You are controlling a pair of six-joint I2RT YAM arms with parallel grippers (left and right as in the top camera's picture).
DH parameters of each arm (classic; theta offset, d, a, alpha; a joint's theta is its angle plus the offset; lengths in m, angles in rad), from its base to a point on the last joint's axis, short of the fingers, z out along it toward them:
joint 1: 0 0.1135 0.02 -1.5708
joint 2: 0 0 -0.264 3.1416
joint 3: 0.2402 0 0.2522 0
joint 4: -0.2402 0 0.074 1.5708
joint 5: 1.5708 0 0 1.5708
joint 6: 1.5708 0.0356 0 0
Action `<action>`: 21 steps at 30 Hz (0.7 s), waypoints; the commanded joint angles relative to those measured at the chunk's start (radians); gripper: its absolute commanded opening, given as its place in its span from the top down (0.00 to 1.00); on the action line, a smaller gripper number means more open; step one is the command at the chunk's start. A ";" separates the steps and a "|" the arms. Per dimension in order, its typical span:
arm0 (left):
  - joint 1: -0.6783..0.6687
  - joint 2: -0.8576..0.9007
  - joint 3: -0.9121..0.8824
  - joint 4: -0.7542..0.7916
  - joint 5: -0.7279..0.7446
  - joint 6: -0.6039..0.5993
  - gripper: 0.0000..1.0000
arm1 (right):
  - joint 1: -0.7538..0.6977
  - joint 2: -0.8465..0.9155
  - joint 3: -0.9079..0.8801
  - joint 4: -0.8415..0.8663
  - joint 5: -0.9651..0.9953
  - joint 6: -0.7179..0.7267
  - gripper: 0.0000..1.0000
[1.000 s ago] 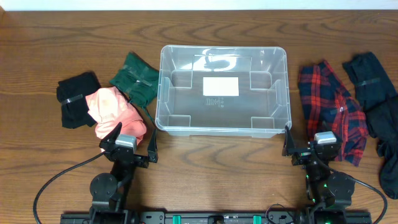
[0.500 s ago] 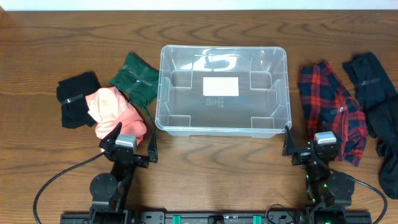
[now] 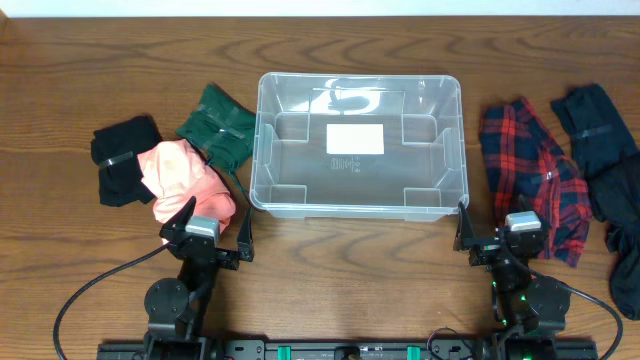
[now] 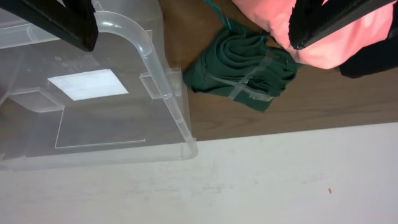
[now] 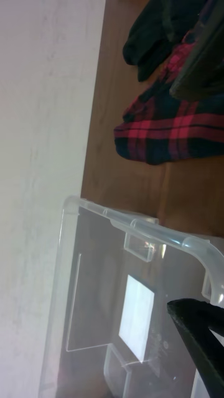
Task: Pack container
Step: 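Move the right gripper to the red plaid shirt and grasp it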
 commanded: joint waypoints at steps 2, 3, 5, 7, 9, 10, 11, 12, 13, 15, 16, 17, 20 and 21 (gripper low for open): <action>-0.004 -0.007 -0.016 -0.033 -0.001 0.011 0.02 | 0.022 -0.003 0.001 -0.007 -0.004 -0.005 0.01; -0.004 -0.007 -0.016 -0.033 -0.001 0.011 0.02 | 0.022 -0.003 0.001 -0.006 -0.003 0.003 0.01; -0.004 -0.007 -0.016 -0.028 -0.001 0.004 0.02 | 0.022 -0.003 0.002 0.007 -0.004 0.040 0.01; -0.004 -0.006 -0.001 -0.039 -0.001 -0.072 0.02 | 0.022 -0.003 0.011 0.014 -0.004 0.064 0.01; -0.004 0.002 0.040 -0.089 0.000 -0.135 0.02 | 0.022 -0.003 0.039 0.010 -0.003 0.063 0.01; -0.004 0.010 0.064 -0.117 0.000 -0.146 0.02 | 0.022 -0.003 0.058 0.002 0.002 0.062 0.01; -0.004 0.023 0.092 -0.143 0.000 -0.145 0.02 | 0.022 0.003 0.085 -0.011 0.013 0.062 0.01; -0.004 0.049 0.135 -0.177 0.000 -0.145 0.02 | 0.022 0.018 0.123 -0.034 0.033 0.063 0.01; -0.004 0.070 0.170 -0.200 0.000 -0.145 0.02 | 0.022 0.035 0.154 -0.053 0.053 0.063 0.01; -0.004 0.128 0.257 -0.251 0.000 -0.145 0.02 | 0.022 0.102 0.243 -0.114 0.102 0.063 0.01; -0.004 0.161 0.301 -0.274 0.000 -0.144 0.02 | 0.022 0.142 0.285 -0.142 0.116 0.063 0.01; -0.004 0.197 0.346 -0.299 0.000 -0.144 0.02 | 0.022 0.187 0.329 -0.169 0.126 0.063 0.01; -0.004 0.334 0.494 -0.399 0.000 -0.145 0.02 | 0.021 0.381 0.497 -0.270 0.139 0.062 0.01; -0.004 0.377 0.535 -0.435 0.000 -0.145 0.02 | 0.019 0.443 0.547 -0.303 0.140 0.062 0.01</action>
